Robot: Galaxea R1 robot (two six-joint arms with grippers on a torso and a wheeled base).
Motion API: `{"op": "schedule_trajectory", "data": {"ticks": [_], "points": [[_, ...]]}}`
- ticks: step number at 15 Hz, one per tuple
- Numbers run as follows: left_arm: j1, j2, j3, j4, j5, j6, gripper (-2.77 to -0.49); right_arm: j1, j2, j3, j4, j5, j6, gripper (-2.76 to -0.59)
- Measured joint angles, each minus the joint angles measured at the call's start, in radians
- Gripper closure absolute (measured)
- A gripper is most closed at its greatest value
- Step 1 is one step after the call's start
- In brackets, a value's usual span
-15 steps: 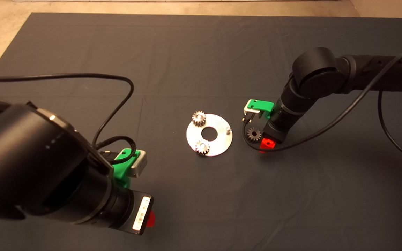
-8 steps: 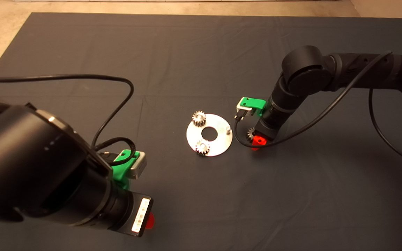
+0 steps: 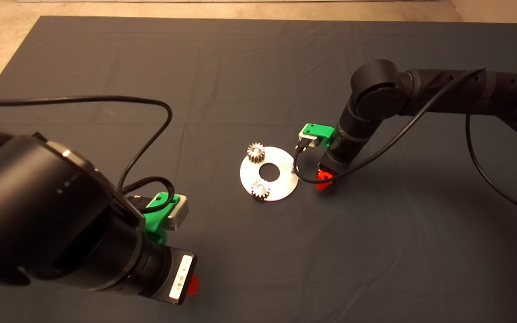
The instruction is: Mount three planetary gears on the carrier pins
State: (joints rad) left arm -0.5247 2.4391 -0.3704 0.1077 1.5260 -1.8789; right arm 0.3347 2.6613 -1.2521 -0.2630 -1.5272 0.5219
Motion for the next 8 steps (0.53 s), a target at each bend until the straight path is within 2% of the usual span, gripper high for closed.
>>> {"op": "schedule_trajectory", "data": {"ticks": [4,8], "points": [[0.0,-0.055,0.0,0.0,0.0,0.001,-1.89,-0.009,0.008,-0.009,0.0,0.0,-0.001,-2.68],[0.0,-0.079,0.011,0.0,0.0,0.002,-1.89,-0.011,0.01,-0.011,-0.001,0.0,0.0,-2.49]]}}
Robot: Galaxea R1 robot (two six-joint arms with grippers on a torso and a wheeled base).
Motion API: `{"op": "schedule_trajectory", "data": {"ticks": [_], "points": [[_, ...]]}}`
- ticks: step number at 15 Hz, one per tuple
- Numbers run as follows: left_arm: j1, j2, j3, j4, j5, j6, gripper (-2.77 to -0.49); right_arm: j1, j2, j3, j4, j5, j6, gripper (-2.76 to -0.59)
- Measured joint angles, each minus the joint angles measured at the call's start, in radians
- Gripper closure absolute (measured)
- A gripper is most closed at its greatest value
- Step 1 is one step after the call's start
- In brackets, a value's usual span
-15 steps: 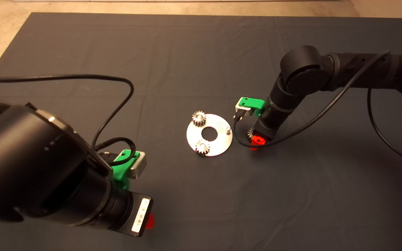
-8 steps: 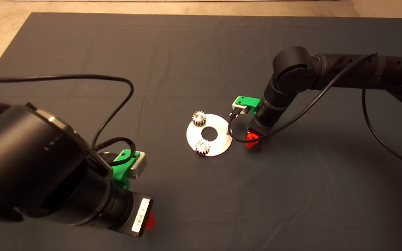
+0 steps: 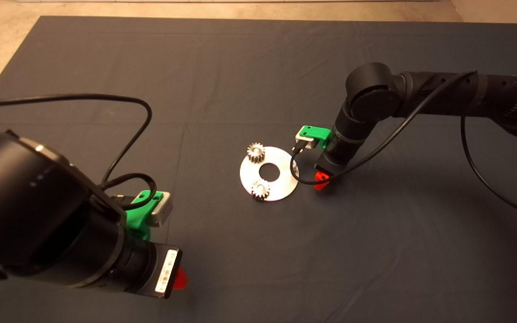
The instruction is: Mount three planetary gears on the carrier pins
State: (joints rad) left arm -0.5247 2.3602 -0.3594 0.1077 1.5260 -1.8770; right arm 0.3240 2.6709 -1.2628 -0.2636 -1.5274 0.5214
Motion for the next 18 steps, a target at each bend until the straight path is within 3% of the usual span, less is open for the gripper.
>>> {"op": "schedule_trajectory", "data": {"ticks": [4,9,18], "points": [[0.0,-0.006,0.001,0.0,0.0,0.0,-1.89,-0.015,0.0,0.0,-0.001,0.0,0.0,-2.41],[0.0,-0.009,0.002,0.0,0.0,0.001,-1.89,-0.022,0.0,0.0,-0.001,0.0,0.0,-2.09],[0.0,-0.01,0.008,0.0,0.0,0.005,-1.89,-0.044,0.0,-0.004,-0.011,-0.003,-0.001,-1.83]]}}
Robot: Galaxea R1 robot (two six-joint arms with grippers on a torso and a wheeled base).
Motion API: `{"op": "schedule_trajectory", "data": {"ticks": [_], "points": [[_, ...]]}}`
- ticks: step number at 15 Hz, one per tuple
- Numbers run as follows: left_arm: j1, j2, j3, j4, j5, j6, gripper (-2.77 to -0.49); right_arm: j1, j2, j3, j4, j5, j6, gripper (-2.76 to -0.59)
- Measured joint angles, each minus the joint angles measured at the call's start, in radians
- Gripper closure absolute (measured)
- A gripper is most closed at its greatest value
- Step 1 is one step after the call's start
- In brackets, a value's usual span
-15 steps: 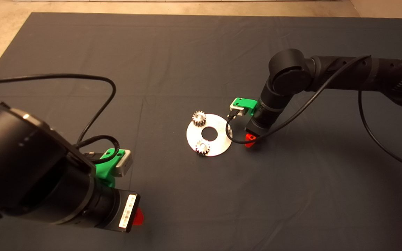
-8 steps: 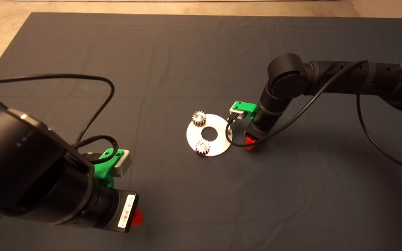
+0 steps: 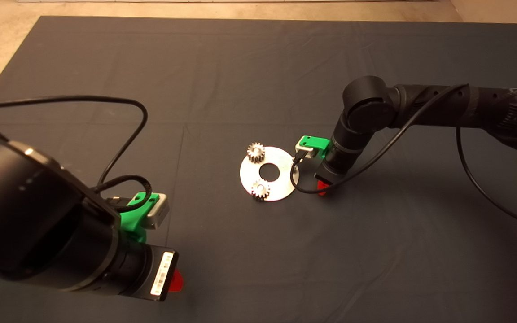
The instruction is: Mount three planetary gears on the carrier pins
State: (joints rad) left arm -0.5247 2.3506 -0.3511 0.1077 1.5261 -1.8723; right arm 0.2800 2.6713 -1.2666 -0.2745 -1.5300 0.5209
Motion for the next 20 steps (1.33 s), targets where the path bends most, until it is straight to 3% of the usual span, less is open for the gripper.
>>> {"op": "schedule_trajectory", "data": {"ticks": [6,12,14,20], "points": [[0.0,0.0,0.0,0.0,0.0,0.0,-1.89,0.0,0.0,-0.003,-0.03,0.0,0.0,-1.52],[0.0,0.0,0.0,0.0,0.0,0.0,-1.89,0.0,0.003,-0.003,-0.044,0.0,0.0,-1.38],[0.0,0.0,0.0,0.0,0.0,0.0,-1.89,0.0,0.003,-0.003,-0.05,-0.001,0.0,-1.23],[0.0,0.0,0.0,0.0,0.0,0.0,-1.89,0.0,0.005,-0.004,-0.051,-0.003,0.0,-1.16]]}}
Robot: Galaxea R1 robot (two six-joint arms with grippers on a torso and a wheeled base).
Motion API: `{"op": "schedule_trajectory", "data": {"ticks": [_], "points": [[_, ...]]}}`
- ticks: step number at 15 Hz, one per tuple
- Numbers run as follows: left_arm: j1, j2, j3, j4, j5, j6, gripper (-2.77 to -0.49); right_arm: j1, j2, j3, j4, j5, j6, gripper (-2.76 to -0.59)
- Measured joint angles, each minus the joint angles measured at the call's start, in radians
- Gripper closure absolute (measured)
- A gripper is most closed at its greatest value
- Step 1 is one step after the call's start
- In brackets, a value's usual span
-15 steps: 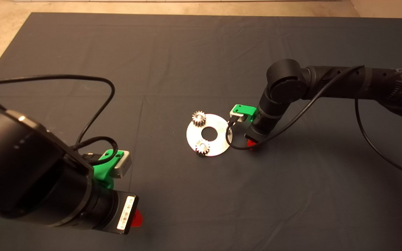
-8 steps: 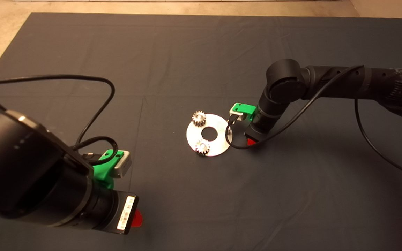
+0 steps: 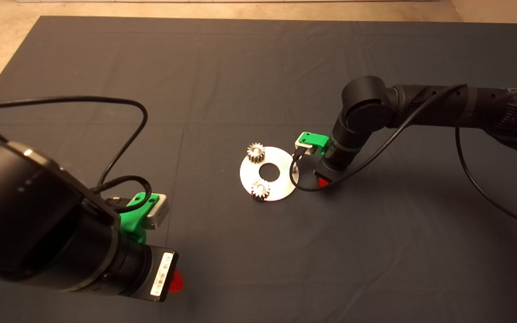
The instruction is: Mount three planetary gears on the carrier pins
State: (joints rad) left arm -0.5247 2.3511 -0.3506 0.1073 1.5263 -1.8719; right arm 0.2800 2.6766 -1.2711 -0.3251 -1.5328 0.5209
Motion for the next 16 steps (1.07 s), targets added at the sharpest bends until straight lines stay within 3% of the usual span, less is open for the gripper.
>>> {"op": "schedule_trajectory", "data": {"ticks": [8,12,14,16], "points": [[0.0,0.0,0.0,0.0,0.0,0.0,-1.89,0.0,0.001,0.0,0.0,-0.001,0.001,-1.13],[0.0,0.0,0.0,-0.001,0.0,0.0,-1.89,0.007,0.032,0.0,0.001,0.0,0.003,-1.13],[0.0,0.0,0.0,-0.003,0.0,0.0,-1.89,0.045,0.053,0.0,0.01,0.004,0.004,-1.13],[0.0,0.0,0.0,-0.003,0.0,0.0,-1.89,0.103,0.066,0.0,0.037,0.005,0.004,-1.13]]}}
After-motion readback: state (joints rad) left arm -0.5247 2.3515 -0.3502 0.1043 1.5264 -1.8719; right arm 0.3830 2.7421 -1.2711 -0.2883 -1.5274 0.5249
